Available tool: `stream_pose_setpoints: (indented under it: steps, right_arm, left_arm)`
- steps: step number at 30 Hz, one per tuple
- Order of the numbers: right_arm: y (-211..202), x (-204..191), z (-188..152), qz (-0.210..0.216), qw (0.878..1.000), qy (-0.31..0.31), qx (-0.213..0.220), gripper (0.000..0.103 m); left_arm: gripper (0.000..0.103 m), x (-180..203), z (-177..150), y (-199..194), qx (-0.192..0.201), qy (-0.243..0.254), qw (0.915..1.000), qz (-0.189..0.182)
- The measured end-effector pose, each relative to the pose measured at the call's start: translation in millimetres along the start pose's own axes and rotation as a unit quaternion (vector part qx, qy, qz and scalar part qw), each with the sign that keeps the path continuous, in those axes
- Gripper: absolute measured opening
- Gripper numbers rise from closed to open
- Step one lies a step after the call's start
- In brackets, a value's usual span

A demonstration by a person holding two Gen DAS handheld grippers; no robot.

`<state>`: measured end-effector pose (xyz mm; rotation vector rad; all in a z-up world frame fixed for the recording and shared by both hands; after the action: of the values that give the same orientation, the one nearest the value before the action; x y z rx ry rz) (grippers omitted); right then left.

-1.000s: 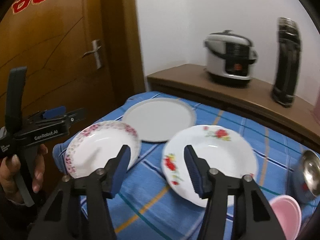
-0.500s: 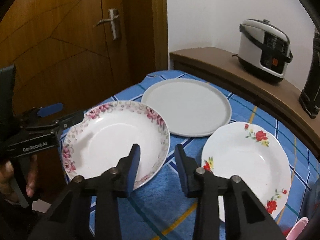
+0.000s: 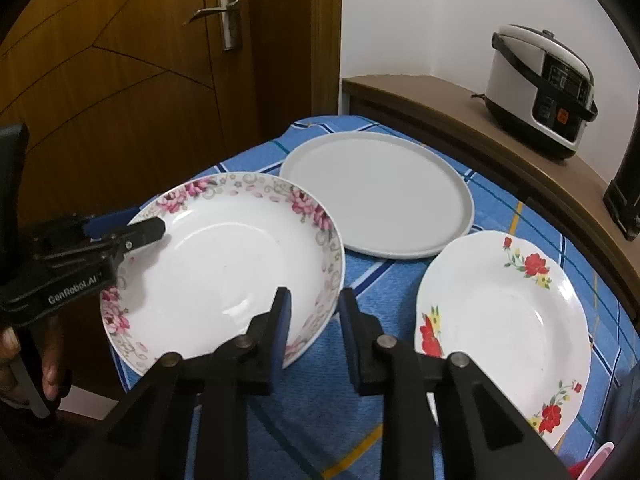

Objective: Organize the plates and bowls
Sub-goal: 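Move both tools to the pink-floral plate rim and close on it, then lift the pink-floral plate with both tools toward the plain white plate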

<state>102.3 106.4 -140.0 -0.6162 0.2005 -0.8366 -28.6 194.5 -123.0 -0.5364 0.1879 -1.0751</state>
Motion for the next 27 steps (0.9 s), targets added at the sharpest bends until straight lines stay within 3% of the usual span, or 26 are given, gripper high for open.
stream_pose_setpoints:
  steps: [5, 9, 27]
  right_arm:
    - [3.7, -0.6, -1.5, 0.000, 1.000, 0.001, -0.006, 0.023]
    - [5.7, -0.4, -3.3, -0.003, 1.000, -0.008, -0.007, 0.019]
    - [-7.6, 2.2, 18.0, -0.009, 0.999, -0.008, 0.039, 0.019]
  left_arm:
    - [0.042, 5.2, -5.7, 4.0, -0.006, 0.006, 1.0000, -0.004]
    - [0.030, 8.8, -7.9, 5.9, -0.004, 0.007, 0.9999, -0.007]
    - [0.030, 8.8, 11.2, 5.8, 0.032, -0.007, 0.9994, 0.009]
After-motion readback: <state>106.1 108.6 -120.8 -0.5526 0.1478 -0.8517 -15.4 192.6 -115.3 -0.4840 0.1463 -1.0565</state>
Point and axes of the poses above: each gripper's, at about its wrist camera, not at the fingertips, and y roughly the way its jaws point, x to its right, z to its top, the point moved 7 cm from there along y, roughly the way its jaws point, and after that the axes turned 11 degrees about x, right-handed, at the moved point
